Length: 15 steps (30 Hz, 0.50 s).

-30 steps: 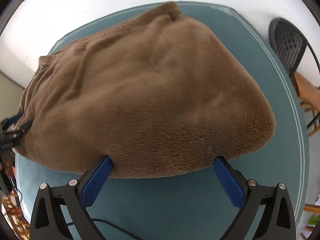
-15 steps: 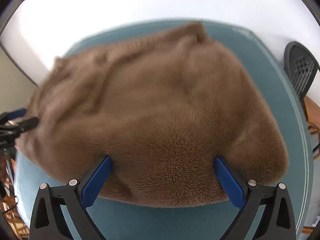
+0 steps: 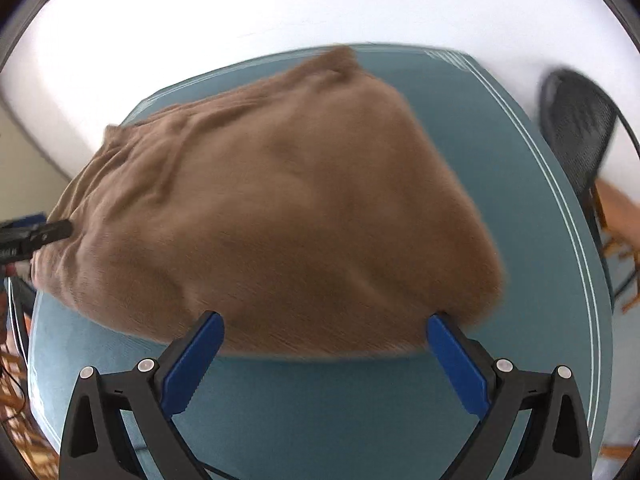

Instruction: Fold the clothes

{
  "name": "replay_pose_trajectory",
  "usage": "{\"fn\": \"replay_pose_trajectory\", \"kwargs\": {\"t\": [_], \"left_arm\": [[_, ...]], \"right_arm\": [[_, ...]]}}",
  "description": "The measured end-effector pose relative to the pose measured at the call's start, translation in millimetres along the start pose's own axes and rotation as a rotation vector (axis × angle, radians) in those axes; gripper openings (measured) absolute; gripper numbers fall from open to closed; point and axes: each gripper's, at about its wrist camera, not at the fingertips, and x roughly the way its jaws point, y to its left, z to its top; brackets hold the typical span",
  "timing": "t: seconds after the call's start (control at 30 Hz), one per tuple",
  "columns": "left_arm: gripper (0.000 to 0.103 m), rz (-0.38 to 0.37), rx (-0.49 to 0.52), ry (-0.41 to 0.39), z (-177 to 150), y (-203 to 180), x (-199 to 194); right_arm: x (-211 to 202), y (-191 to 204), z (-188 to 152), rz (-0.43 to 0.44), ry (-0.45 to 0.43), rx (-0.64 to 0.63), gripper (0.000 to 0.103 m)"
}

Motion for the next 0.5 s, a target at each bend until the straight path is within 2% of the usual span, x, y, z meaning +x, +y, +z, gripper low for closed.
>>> {"fn": "replay_pose_trajectory", "kwargs": {"t": [0.03,0.1,0.2,0.3,0.43,0.5], "left_arm": [[0.103,0.013,-0.004,0.023,-0.7,-0.5,5.7],[0.103,-0.004,-0.038,0.042,-2.4,-0.4,6.2],[0.103,-0.05,-0.073,0.027,0.5,-3.8,-4.7],[0.103,-0.069,-0.04,-0.01,10.1,-18.1,-17.4],[0.103,-0.101,0.02,-0.035,22.3,-46.9,-24.3],[0.103,-0.119,0.053,-0.037,24.1,-67.3,-28.5]], "right_arm": [[7.7,-9.9,-2.8,0.009,0.021,0.038,0.103],[5.4,-24.7,-6.4,0.041,0.007,0.069,0.103],[-9.1,-41.9,-6.8,0.011,-0.039,0.091,0.103],[-26.1,-69.8,-7.2,-0.032,-0.085,0.152,0.103],[-39.9,-112.4,-5.2,-0.102,-0.099,0.235,0.103],[-53.1,-127.8,-4.4,-0.025,-0.125,0.271,0.103]]}}
